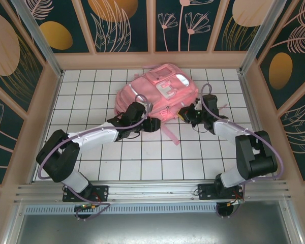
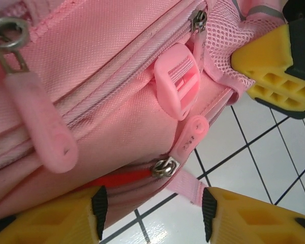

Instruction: Pack the student bag

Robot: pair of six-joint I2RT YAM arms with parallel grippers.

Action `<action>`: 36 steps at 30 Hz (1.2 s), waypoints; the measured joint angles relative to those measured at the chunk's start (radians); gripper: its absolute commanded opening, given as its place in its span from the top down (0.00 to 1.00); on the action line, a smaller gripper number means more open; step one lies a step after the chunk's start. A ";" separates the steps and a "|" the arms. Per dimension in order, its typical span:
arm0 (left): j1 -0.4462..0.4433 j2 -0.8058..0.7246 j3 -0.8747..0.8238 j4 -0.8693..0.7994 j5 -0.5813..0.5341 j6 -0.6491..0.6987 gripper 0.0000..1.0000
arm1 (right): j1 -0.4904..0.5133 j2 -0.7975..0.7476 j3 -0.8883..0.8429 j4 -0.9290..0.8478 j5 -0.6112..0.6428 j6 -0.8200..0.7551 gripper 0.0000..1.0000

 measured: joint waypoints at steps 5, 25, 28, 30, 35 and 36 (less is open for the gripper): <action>0.000 0.021 0.001 0.011 0.034 -0.037 0.40 | 0.007 -0.009 -0.037 0.071 -0.031 0.023 1.00; 0.029 0.068 0.001 0.045 0.069 -0.137 0.63 | 0.051 -0.058 -0.090 0.238 -0.050 0.060 1.00; 0.050 0.062 -0.028 0.083 0.091 -0.157 0.73 | 0.051 -0.060 -0.090 0.238 -0.051 0.060 1.00; 0.058 0.055 -0.044 0.102 0.103 -0.163 0.80 | 0.055 -0.061 -0.090 0.238 -0.052 0.059 1.00; 0.064 0.022 -0.085 0.145 0.121 -0.174 0.82 | 0.058 -0.062 -0.090 0.238 -0.058 0.059 1.00; 0.064 0.013 -0.095 0.156 0.124 -0.176 0.76 | 0.057 -0.062 -0.090 0.238 -0.060 0.059 1.00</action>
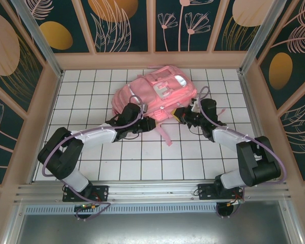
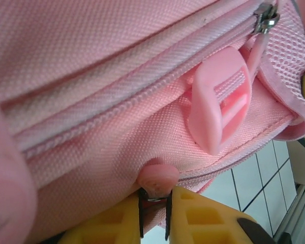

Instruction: Pack the student bag

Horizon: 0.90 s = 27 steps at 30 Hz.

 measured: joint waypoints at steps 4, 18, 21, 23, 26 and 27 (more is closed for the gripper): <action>0.004 -0.023 -0.025 0.049 0.024 -0.016 0.44 | 0.002 0.000 0.000 0.000 -0.009 0.000 1.00; 0.023 -0.018 -0.027 0.072 0.031 -0.049 0.53 | 0.011 0.000 0.000 0.000 -0.009 -0.006 1.00; 0.029 -0.005 -0.022 0.067 0.031 -0.055 0.60 | 0.018 0.000 0.000 -0.001 -0.007 -0.017 1.00; 0.034 0.009 -0.013 0.053 0.029 -0.059 0.72 | 0.022 0.000 0.001 -0.002 -0.001 -0.027 1.00; 0.039 0.018 -0.011 0.038 0.026 -0.060 0.85 | 0.024 0.000 0.002 -0.010 0.004 -0.043 1.00; 0.039 0.018 -0.011 0.036 0.024 -0.059 0.87 | 0.026 0.000 0.002 -0.013 0.005 -0.047 1.00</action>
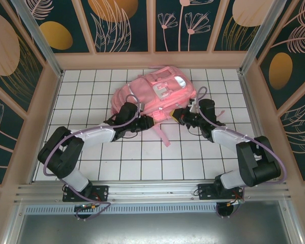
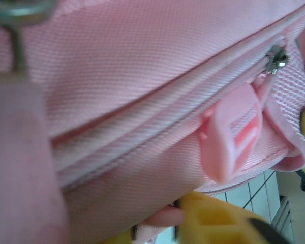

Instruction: Pack the student bag

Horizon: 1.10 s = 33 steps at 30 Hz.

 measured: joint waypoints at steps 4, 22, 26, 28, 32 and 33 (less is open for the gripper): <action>0.000 -0.013 -0.011 0.001 -0.007 0.004 0.91 | 0.002 0.000 0.000 -0.010 0.006 -0.017 1.00; 0.005 -0.254 -0.303 0.188 -0.059 -0.026 0.44 | 0.029 -0.005 0.000 -0.019 -0.005 -0.031 1.00; 0.005 -0.314 -0.295 0.168 -0.102 -0.023 0.38 | 0.029 -0.005 0.000 -0.018 -0.005 -0.031 1.00; 0.005 -0.318 -0.273 0.146 -0.115 -0.023 0.38 | 0.029 -0.005 0.000 -0.018 -0.006 -0.031 1.00; 0.005 -0.286 -0.199 0.093 -0.119 -0.018 0.39 | 0.029 -0.005 0.000 -0.018 -0.006 -0.031 1.00; 0.005 -0.275 -0.184 0.087 -0.118 -0.015 0.39 | 0.029 -0.005 0.000 -0.018 -0.006 -0.031 1.00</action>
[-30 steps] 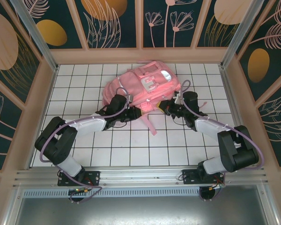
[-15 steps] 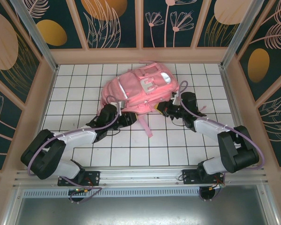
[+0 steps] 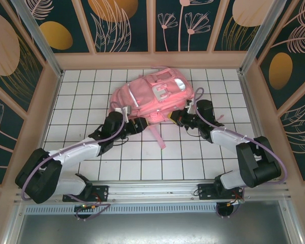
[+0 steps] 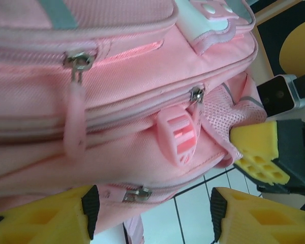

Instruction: Pack the student bag

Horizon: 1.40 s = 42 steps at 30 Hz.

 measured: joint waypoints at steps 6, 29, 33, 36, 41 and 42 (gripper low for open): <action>0.002 0.064 0.026 -0.046 0.011 0.023 0.41 | 0.000 0.000 0.000 0.000 -0.004 0.001 1.00; 0.039 0.158 -0.005 0.109 0.175 0.017 0.39 | -0.001 0.000 0.008 0.021 -0.043 0.049 1.00; 0.055 0.160 -0.047 0.207 0.213 -0.020 0.44 | -0.001 0.000 0.014 0.030 -0.051 0.060 1.00; 0.057 0.163 -0.069 0.259 0.230 -0.040 0.47 | -0.001 0.000 0.019 0.036 -0.053 0.060 1.00; 0.057 0.156 -0.107 0.326 0.237 -0.060 0.50 | -0.001 0.000 0.019 0.046 -0.056 0.060 1.00; 0.057 0.149 -0.118 0.336 0.238 -0.062 0.50 | -0.001 0.000 0.019 0.046 -0.058 0.060 1.00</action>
